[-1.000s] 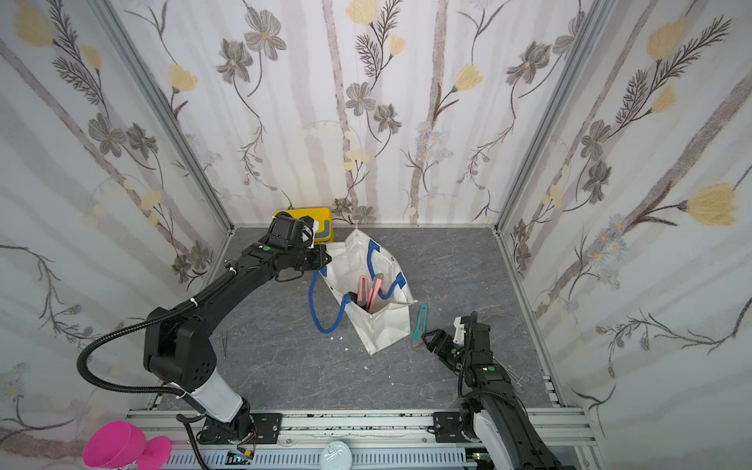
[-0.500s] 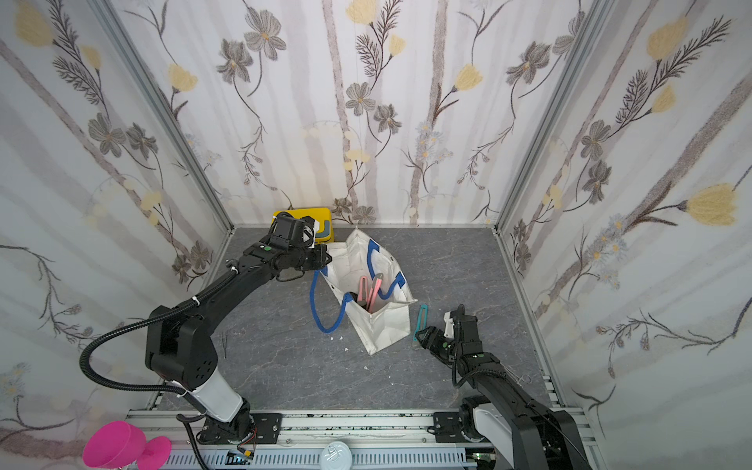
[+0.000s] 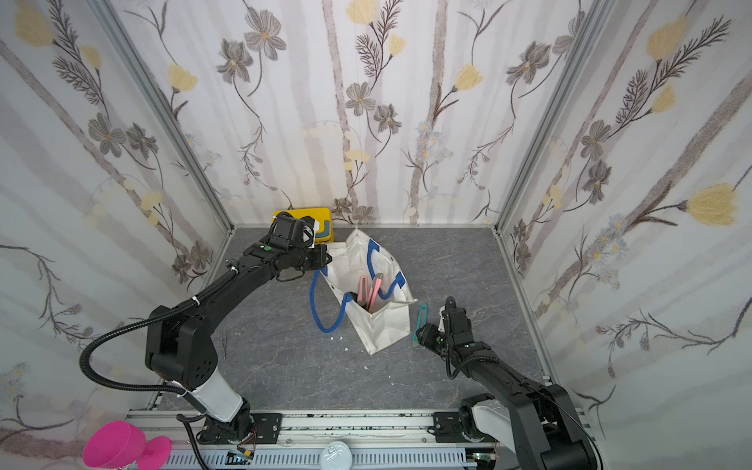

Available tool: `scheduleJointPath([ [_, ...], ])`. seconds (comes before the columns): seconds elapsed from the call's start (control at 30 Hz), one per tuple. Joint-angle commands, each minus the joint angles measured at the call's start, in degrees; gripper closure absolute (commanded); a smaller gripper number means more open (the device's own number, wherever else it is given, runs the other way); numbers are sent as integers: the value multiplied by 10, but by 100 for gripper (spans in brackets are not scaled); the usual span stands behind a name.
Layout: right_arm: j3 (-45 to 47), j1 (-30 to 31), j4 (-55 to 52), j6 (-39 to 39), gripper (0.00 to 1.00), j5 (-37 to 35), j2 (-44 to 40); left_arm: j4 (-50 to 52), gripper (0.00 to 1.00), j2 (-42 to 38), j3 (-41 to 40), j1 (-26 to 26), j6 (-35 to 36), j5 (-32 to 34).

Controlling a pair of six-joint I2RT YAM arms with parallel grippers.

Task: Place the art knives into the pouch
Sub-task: Pick up the utility knife at the center of the board.

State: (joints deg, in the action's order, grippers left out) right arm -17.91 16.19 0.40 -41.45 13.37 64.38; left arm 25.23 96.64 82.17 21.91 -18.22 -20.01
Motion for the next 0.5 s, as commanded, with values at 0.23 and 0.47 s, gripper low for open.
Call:
scheduleJointPath([
  [0.23, -29, 43, -45, 12, 67, -89, 35, 7, 100, -6, 4, -1, 2, -1],
  [0.47, -43, 59, -53, 16, 67, -104, 75, 6, 100, -6, 3, 0, 1, -4],
])
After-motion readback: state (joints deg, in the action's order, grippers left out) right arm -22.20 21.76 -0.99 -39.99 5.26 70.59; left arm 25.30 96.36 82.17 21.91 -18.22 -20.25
